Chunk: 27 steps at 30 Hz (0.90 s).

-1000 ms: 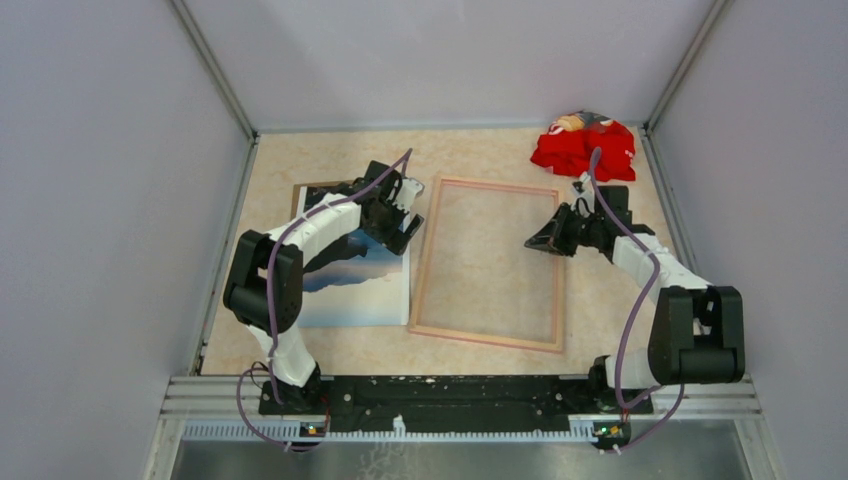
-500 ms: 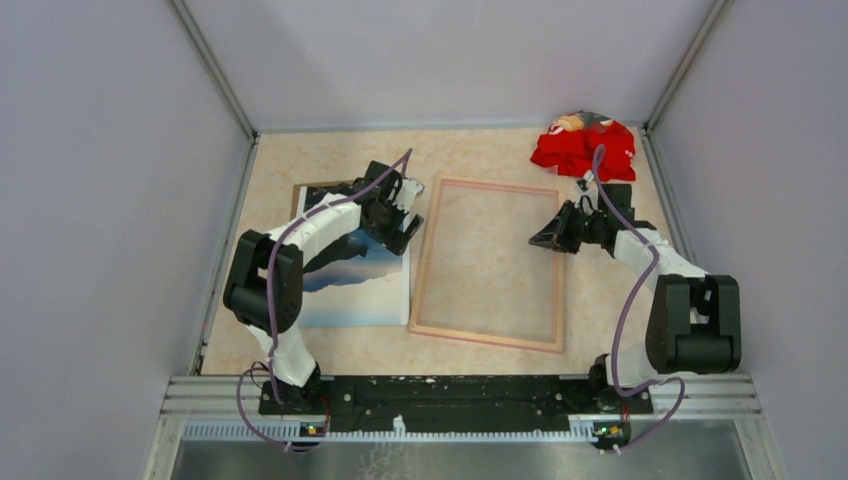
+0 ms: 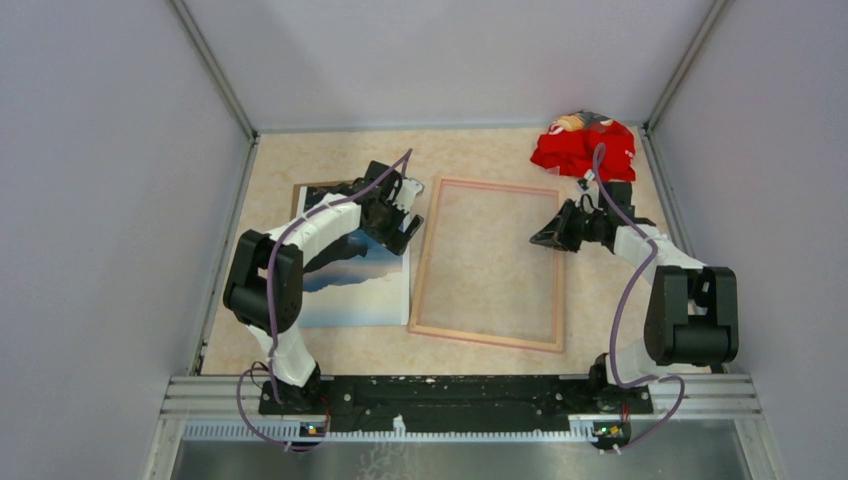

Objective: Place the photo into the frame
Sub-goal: Place the photo frame item in the photo frame.

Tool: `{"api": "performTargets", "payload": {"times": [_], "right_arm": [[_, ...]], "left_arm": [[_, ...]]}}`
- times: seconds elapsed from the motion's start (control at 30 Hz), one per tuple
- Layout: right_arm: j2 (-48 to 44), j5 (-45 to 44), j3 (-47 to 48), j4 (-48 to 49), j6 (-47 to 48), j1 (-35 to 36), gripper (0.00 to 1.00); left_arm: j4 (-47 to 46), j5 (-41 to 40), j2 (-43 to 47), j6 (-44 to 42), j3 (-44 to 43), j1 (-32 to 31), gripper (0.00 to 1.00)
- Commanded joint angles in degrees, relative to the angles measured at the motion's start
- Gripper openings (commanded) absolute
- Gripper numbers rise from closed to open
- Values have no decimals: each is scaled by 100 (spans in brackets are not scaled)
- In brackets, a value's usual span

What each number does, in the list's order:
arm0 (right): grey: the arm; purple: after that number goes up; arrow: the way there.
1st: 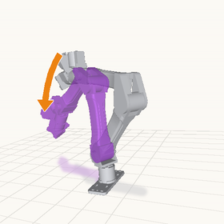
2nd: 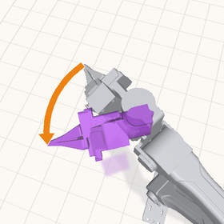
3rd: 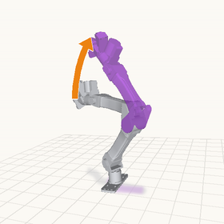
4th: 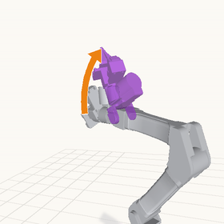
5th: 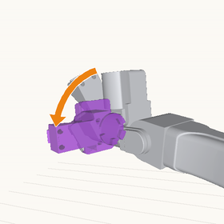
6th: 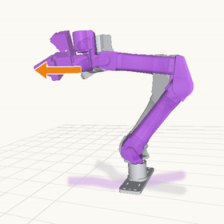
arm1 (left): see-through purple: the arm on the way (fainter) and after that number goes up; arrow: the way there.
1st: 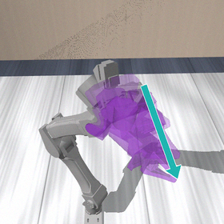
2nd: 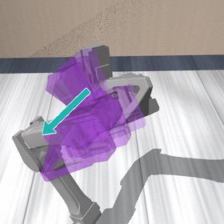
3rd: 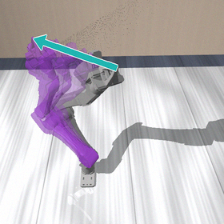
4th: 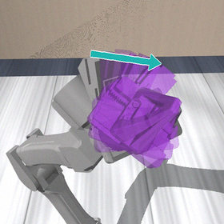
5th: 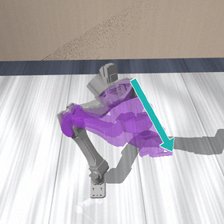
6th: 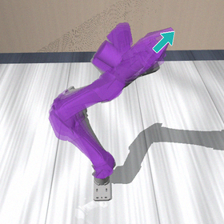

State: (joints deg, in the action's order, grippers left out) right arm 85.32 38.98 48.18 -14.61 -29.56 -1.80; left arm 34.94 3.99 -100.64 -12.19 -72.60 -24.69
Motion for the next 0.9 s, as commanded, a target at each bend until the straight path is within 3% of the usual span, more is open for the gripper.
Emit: {"api": "performTargets", "payload": {"times": [0.0,0.87], "right_arm": [[94,163,352,-77,192,-51,0],[-74,266,521,-579,534,-49,0]], "left_arm": [[-40,-43,99,-49,42,8,98],[38,38,19,-89,-85,3,98]]}}
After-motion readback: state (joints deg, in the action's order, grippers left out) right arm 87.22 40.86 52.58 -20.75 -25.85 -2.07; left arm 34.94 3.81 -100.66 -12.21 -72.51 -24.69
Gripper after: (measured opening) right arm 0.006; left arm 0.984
